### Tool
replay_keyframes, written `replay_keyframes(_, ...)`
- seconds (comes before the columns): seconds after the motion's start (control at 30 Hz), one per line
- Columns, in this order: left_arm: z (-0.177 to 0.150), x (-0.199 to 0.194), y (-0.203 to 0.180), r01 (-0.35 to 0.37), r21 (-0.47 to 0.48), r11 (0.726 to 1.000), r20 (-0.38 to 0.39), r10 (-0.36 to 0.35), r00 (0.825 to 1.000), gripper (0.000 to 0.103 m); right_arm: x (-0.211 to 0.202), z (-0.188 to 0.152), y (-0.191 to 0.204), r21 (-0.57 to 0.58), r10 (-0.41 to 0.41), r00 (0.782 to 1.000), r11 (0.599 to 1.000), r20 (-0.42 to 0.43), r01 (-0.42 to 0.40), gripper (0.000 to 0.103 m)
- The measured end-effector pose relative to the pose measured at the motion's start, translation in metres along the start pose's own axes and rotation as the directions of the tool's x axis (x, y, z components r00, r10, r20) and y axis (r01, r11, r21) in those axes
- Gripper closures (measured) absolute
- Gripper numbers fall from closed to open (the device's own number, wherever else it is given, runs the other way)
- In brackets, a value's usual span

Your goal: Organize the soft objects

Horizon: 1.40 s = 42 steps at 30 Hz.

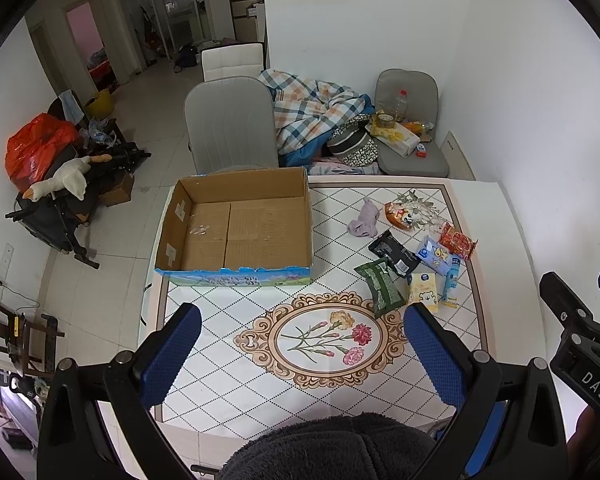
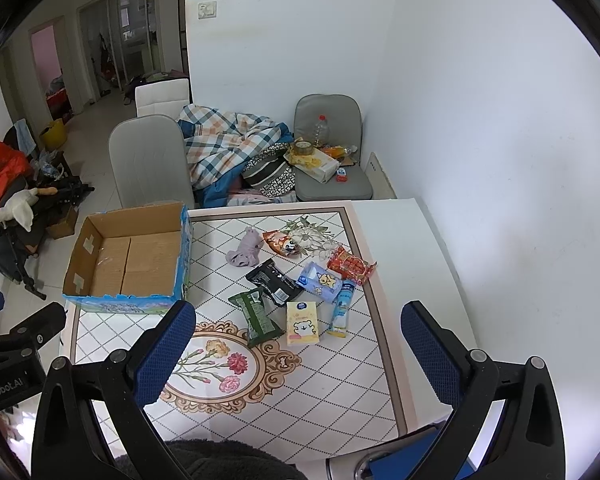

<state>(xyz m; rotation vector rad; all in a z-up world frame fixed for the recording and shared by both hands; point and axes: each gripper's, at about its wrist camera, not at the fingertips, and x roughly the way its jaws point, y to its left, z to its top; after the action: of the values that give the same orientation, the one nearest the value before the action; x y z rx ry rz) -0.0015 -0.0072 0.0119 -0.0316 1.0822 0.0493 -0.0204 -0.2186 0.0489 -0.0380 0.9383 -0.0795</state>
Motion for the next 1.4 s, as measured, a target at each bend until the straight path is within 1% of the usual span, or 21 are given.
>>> replay_keyframes(0.23,-0.001,0.003,-0.004,0.01,0.007,1.0,-0.007,-0.01,1.0,0.0,0.003,0.0,-0.002,0.007,0.003,1.0,1.0,-0.002,-0.003,0.0)
replay_keyframes(0.37,0.009,0.028,-0.013,0.031,0.01,0.999,-0.03,-0.031,0.999,0.0,0.022,0.0,-0.014,0.03,0.005,1.0,1.0,-0.026,-0.004,0.0)
replay_keyframes(0.47,0.02,0.068,-0.026,0.053,0.025,0.998,-0.098,-0.05,0.994,0.0,0.059,-0.001,-0.033,0.053,-0.007,0.997,0.999,-0.076,0.011,0.0)
replay_keyframes(0.53,0.025,0.1,-0.036,0.05,0.043,0.998,-0.148,-0.043,0.988,0.0,0.095,-0.003,-0.045,0.061,-0.014,0.991,0.998,-0.131,0.022,0.0)
replay_keyframes(0.6,0.028,0.142,-0.048,0.049,0.054,0.997,-0.216,-0.037,0.976,0.0,0.141,-0.01,-0.053,0.072,0.0,0.981,0.997,-0.194,0.014,0.0)
replay_keyframes(0.67,0.027,0.187,-0.059,0.05,0.058,0.997,-0.306,-0.03,0.952,0.001,0.199,-0.021,-0.056,0.076,0.022,0.957,0.997,-0.288,0.0,0.0)
replay_keyframes(0.73,0.024,0.229,-0.07,0.082,0.041,0.996,-0.392,-0.059,0.918,0.006,0.25,-0.036,-0.058,0.084,0.049,0.934,0.996,-0.353,-0.021,0.0)
replay_keyframes(0.8,0.021,0.275,-0.083,0.097,0.026,0.995,-0.471,-0.074,0.879,0.013,0.305,-0.052,-0.054,0.088,0.065,0.897,0.996,-0.438,-0.029,0.001)
replay_keyframes(0.83,0.02,0.288,-0.087,0.101,0.019,0.995,-0.495,-0.079,0.865,0.016,0.326,-0.059,-0.054,0.096,0.077,0.882,0.995,-0.465,-0.036,0.004)
replay_keyframes(0.87,0.017,0.31,-0.093,0.101,0.008,0.995,-0.533,-0.081,0.842,0.022,0.345,-0.066,-0.053,0.107,0.095,0.872,0.993,-0.48,-0.049,0.005)
replay_keyframes(0.9,0.017,0.323,-0.097,0.11,-0.001,0.994,-0.555,-0.092,0.827,0.023,0.359,-0.072,-0.051,0.114,0.103,0.865,0.992,-0.491,-0.054,0.005)
replay_keyframes(0.97,0.014,0.353,-0.107,0.125,-0.039,0.991,-0.604,-0.123,0.787,0.023,0.388,-0.083,-0.048,0.128,0.112,0.846,0.99,-0.521,-0.052,0.007)
replay_keyframes(1.03,0.011,0.383,-0.117,0.148,-0.071,0.986,-0.651,-0.158,0.742,0.023,0.404,-0.09,-0.048,0.155,0.134,0.825,0.986,-0.549,-0.057,0.009)
replay_keyframes(1.13,0.001,0.424,-0.129,0.162,-0.127,0.979,-0.721,-0.204,0.662,0.023,0.421,-0.098,-0.049,0.197,0.172,0.805,0.978,-0.568,-0.07,0.01)
replay_keyframes(1.17,-0.001,0.431,-0.131,0.167,-0.136,0.976,-0.728,-0.213,0.652,0.023,0.425,-0.099,-0.049,0.202,0.179,0.799,0.977,-0.574,-0.073,0.01)
replay_keyframes(1.2,-0.004,0.439,-0.135,0.178,-0.143,0.974,-0.738,-0.224,0.636,0.023,0.43,-0.1,-0.049,0.206,0.183,0.795,0.976,-0.578,-0.074,0.01)
replay_keyframes(1.27,-0.009,0.452,-0.141,0.173,-0.129,0.977,-0.751,-0.21,0.627,0.023,0.437,-0.101,-0.048,0.204,0.182,0.788,0.976,-0.588,-0.073,0.01)
replay_keyframes(1.3,-0.011,0.456,-0.142,0.168,-0.121,0.978,-0.752,-0.201,0.627,0.024,0.443,-0.101,-0.047,0.204,0.182,0.783,0.976,-0.594,-0.072,0.01)
replay_keyframes(1.33,-0.013,0.459,-0.142,0.162,-0.115,0.98,-0.753,-0.193,0.63,0.03,0.448,-0.102,-0.047,0.21,0.191,0.777,0.975,-0.599,-0.077,0.01)
replay_keyframes(1.37,-0.016,0.462,-0.142,0.157,-0.113,0.981,-0.753,-0.188,0.631,0.047,0.454,-0.103,-0.046,0.217,0.2,0.767,0.973,-0.61,-0.081,0.01)
replay_keyframes(1.4,-0.02,0.465,-0.141,0.166,-0.126,0.978,-0.756,-0.203,0.623,0.06,0.459,-0.104,-0.045,0.219,0.202,0.759,0.972,-0.619,-0.08,0.01)
